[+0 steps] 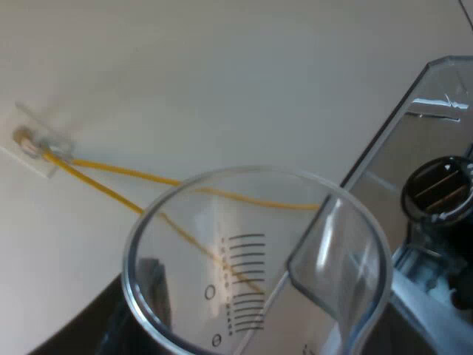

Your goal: Pour the beans into the coffee machine

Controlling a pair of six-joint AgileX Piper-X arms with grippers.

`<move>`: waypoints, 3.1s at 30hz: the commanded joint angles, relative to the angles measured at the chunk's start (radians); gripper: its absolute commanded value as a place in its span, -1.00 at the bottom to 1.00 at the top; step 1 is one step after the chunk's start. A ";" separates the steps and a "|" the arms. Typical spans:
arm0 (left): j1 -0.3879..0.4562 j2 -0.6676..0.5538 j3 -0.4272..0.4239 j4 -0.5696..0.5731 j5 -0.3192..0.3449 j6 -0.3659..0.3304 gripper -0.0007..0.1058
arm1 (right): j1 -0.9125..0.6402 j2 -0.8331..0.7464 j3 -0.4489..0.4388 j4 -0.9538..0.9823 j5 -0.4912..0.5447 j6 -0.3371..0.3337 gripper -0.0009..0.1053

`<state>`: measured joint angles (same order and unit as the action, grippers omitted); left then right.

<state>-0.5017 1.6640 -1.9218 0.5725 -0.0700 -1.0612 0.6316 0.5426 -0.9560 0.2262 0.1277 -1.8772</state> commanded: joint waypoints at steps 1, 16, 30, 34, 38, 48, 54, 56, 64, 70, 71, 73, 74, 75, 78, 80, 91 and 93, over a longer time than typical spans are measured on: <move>-0.002 -0.006 -0.009 -0.017 -0.017 0.088 -0.58 | 0.001 -0.003 -0.011 -0.011 0.003 -0.004 0.50; -0.002 -0.006 -0.009 -0.017 -0.017 0.581 -0.58 | 0.001 -0.003 -0.011 -0.011 0.003 -0.004 0.50; -0.002 -0.006 -0.006 -0.017 -0.001 1.075 -0.58 | 0.001 -0.003 -0.011 -0.011 0.003 -0.004 0.50; -0.002 -0.006 -0.006 -0.017 -0.001 1.163 -0.58 | 0.001 -0.003 -0.011 -0.011 0.003 -0.004 0.50; -0.002 -0.006 -0.006 -0.018 0.050 1.186 -0.58 | 0.001 -0.003 -0.011 -0.011 0.003 -0.004 0.50; -0.004 -0.006 -0.006 -0.018 0.070 1.307 -0.58 | 0.001 -0.003 -0.011 -0.011 0.003 -0.004 0.50; -0.004 -0.006 -0.006 -0.061 0.070 1.390 -0.58 | 0.001 -0.003 -0.011 -0.011 0.003 -0.004 0.50; -0.004 -0.006 -0.006 -0.089 0.089 1.400 -0.58 | 0.001 -0.003 -0.011 -0.011 0.003 -0.004 0.50; -0.004 -0.006 -0.006 -0.148 0.105 1.402 -0.58 | 0.001 -0.003 -0.011 -0.011 0.003 -0.004 0.50; -0.004 -0.006 -0.006 -0.120 0.105 1.395 -0.58 | 0.001 -0.003 -0.011 -0.011 0.003 -0.004 0.50; -0.004 -0.006 -0.006 -0.119 0.105 1.395 -0.58 | 0.001 -0.003 -0.011 -0.011 0.003 -0.004 0.50; -0.004 -0.006 -0.006 -0.056 0.105 1.287 -0.58 | 0.001 -0.003 -0.011 -0.011 0.003 -0.004 0.50; -0.004 -0.006 -0.006 -0.045 0.105 1.270 -0.58 | 0.001 -0.003 -0.011 -0.011 0.003 -0.004 0.50; -0.004 -0.006 -0.006 -0.030 0.105 1.232 -0.58 | 0.001 -0.003 -0.011 -0.011 0.003 -0.004 0.50; -0.004 -0.020 -0.003 0.008 0.105 1.044 -0.58 | 0.001 -0.003 -0.011 -0.011 -0.009 -0.004 0.50; -0.004 -0.028 -0.003 0.005 0.105 0.961 -0.58 | 0.001 -0.003 -0.011 -0.011 -0.034 -0.004 0.50; -0.004 -0.100 -0.003 0.028 -0.015 0.313 -0.58 | 0.001 -0.003 -0.011 -0.011 -0.141 -0.004 0.50; -0.004 -0.124 -0.003 0.082 -0.032 0.197 -0.58 | 0.001 -0.003 -0.011 -0.011 -0.141 -0.004 0.50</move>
<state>-0.5017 1.5598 -1.9218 0.6328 -0.0823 -0.6396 0.6316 0.5426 -0.9560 0.2262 0.0000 -1.8772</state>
